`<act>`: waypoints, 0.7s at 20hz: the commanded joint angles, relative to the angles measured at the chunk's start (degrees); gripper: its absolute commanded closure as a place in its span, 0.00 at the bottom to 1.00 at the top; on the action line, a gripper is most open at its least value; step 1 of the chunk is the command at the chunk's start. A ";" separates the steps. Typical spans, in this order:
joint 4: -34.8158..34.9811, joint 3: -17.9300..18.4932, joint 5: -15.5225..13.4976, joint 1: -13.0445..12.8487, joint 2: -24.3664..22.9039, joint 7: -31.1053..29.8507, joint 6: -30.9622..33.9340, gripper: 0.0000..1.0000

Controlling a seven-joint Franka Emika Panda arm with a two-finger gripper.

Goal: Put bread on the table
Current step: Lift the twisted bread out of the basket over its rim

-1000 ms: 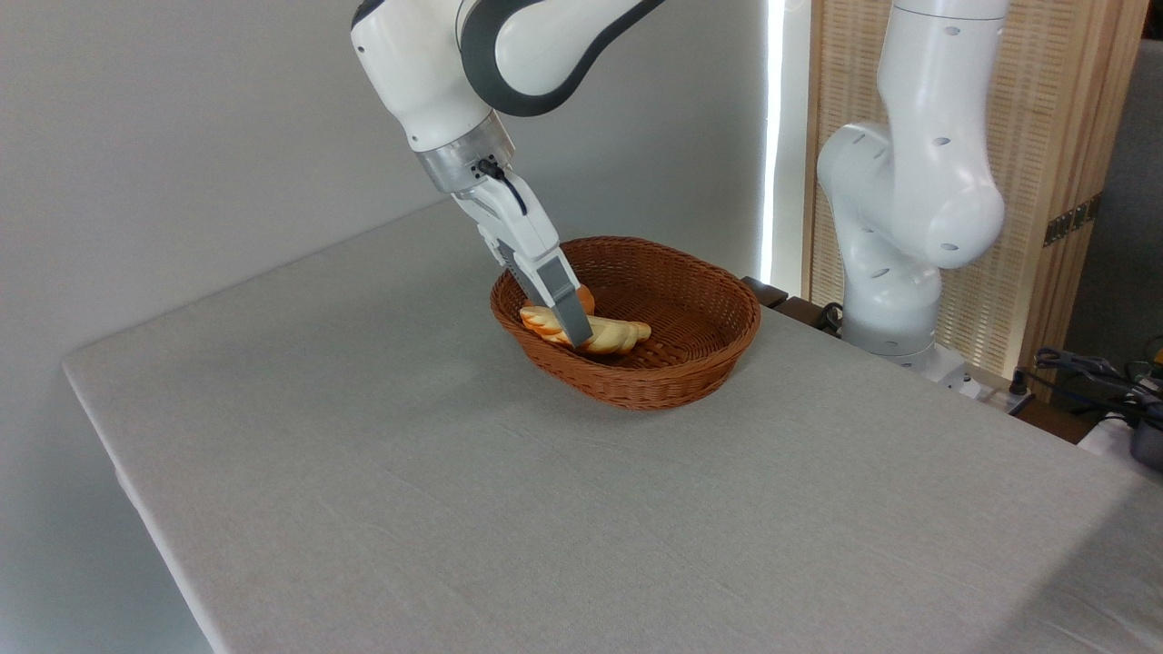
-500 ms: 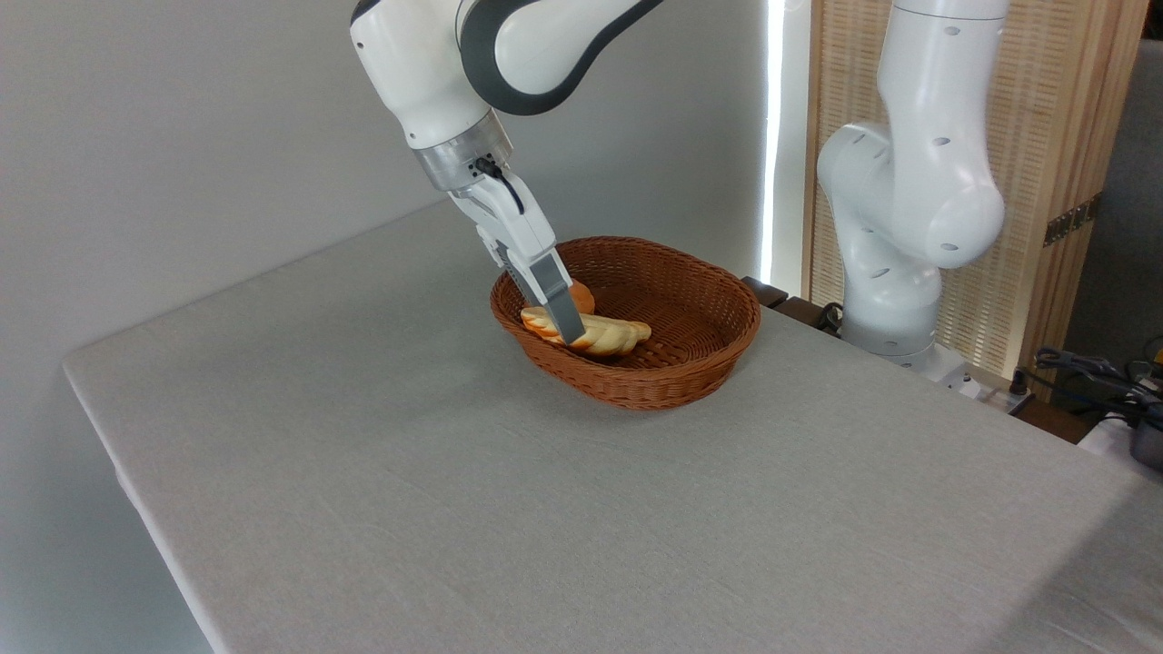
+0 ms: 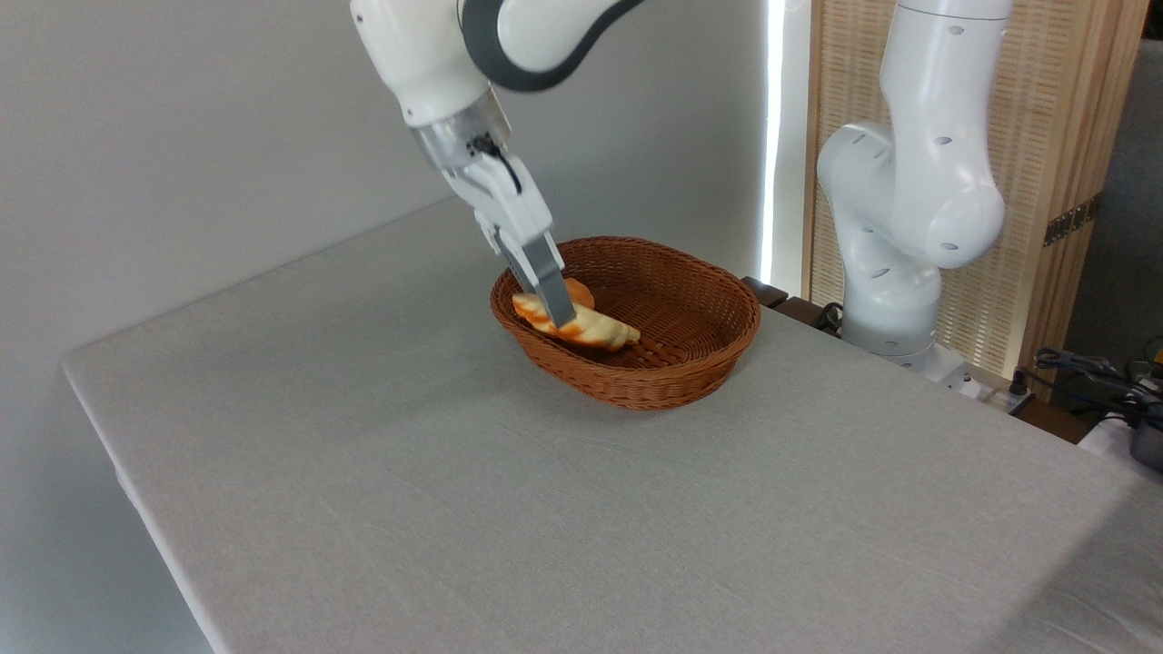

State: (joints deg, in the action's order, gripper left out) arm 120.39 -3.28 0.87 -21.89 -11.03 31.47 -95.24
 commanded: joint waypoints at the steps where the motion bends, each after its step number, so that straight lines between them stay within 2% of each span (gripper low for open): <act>1: -4.71 1.08 -0.69 -0.08 -1.45 1.31 3.83 0.54; 4: -7.61 1.26 -1.66 0.53 -1.36 1.31 3.65 0.54; 8: -13.68 4.68 -3.23 0.53 -0.40 1.40 2.60 0.53; 12: -14.21 5.74 -3.33 0.53 1.88 1.31 -3.80 0.50; 14: -14.21 6.18 -3.33 0.53 3.73 1.31 -6.97 0.45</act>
State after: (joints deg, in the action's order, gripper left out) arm 107.49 2.03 -1.22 -21.29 -10.83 31.50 -98.35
